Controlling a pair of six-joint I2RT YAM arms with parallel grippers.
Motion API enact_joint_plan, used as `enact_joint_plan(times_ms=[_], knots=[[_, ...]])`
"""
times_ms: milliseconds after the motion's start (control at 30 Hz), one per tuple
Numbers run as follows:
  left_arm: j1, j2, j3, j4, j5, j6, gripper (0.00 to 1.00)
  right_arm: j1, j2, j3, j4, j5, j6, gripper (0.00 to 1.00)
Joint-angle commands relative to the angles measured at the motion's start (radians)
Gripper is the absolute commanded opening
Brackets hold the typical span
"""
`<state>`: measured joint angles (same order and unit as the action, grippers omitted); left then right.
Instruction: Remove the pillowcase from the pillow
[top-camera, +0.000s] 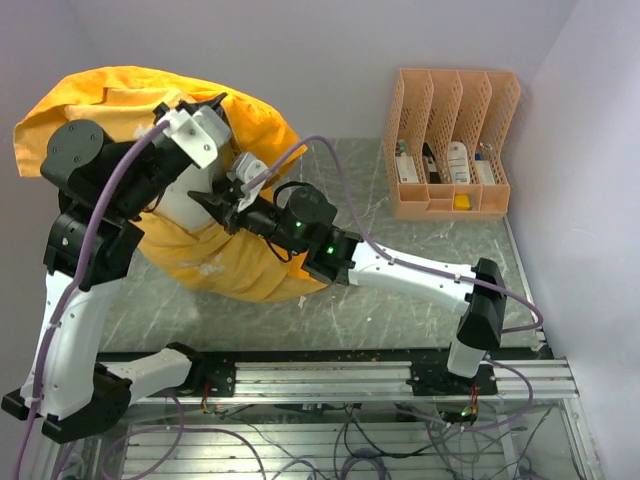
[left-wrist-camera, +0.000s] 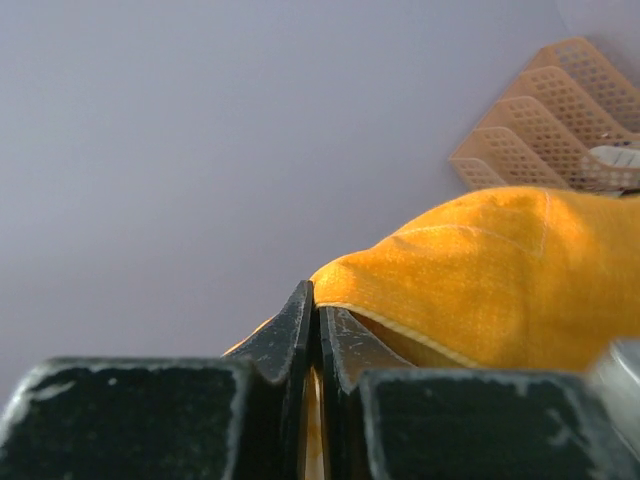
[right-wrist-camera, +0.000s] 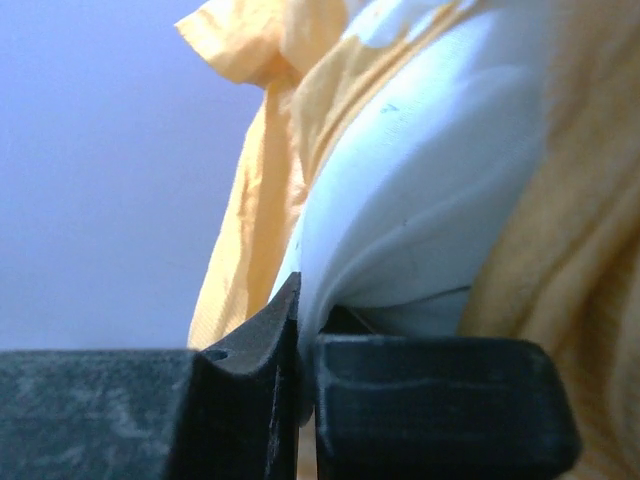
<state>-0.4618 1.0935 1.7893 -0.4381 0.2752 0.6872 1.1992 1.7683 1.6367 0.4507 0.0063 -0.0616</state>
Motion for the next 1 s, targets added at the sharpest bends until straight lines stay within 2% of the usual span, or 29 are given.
enact_joint_plan(times_ms=[0,167,300,500,633,733,833,900,967], knots=[[-0.001,0.067,0.121,0.005,0.026,-0.156,0.11,0.084,0.038,0.04,-0.129,-0.09,-0.106,0.0],[-0.001,0.138,0.242,-0.063,0.01,-0.267,0.18,0.157,0.021,0.041,-0.289,-0.168,-0.189,0.0],[-0.001,0.183,0.299,-0.039,-0.11,-0.325,0.14,0.159,-0.028,-0.041,-0.297,-0.193,-0.177,0.0],[-0.001,0.207,0.231,0.031,-0.463,-0.183,0.07,0.158,-0.179,-0.244,-0.244,-0.123,-0.172,0.0],[-0.001,0.246,0.251,0.004,-0.586,-0.109,0.07,0.155,-0.296,-0.365,-0.201,-0.056,-0.157,0.0],[-0.001,0.285,0.334,-0.091,-0.619,-0.125,0.07,0.135,-0.397,-0.467,-0.137,-0.031,-0.123,0.0],[-0.001,0.29,0.358,-0.12,-0.642,-0.142,0.07,0.1,-0.482,-0.54,-0.091,-0.021,-0.09,0.0],[-0.001,0.293,0.391,-0.17,-0.602,-0.198,0.07,0.072,-0.516,-0.567,-0.073,-0.002,-0.081,0.0],[-0.001,0.305,0.457,-0.278,-0.476,-0.278,0.07,0.056,-0.523,-0.574,-0.061,0.053,-0.098,0.0]])
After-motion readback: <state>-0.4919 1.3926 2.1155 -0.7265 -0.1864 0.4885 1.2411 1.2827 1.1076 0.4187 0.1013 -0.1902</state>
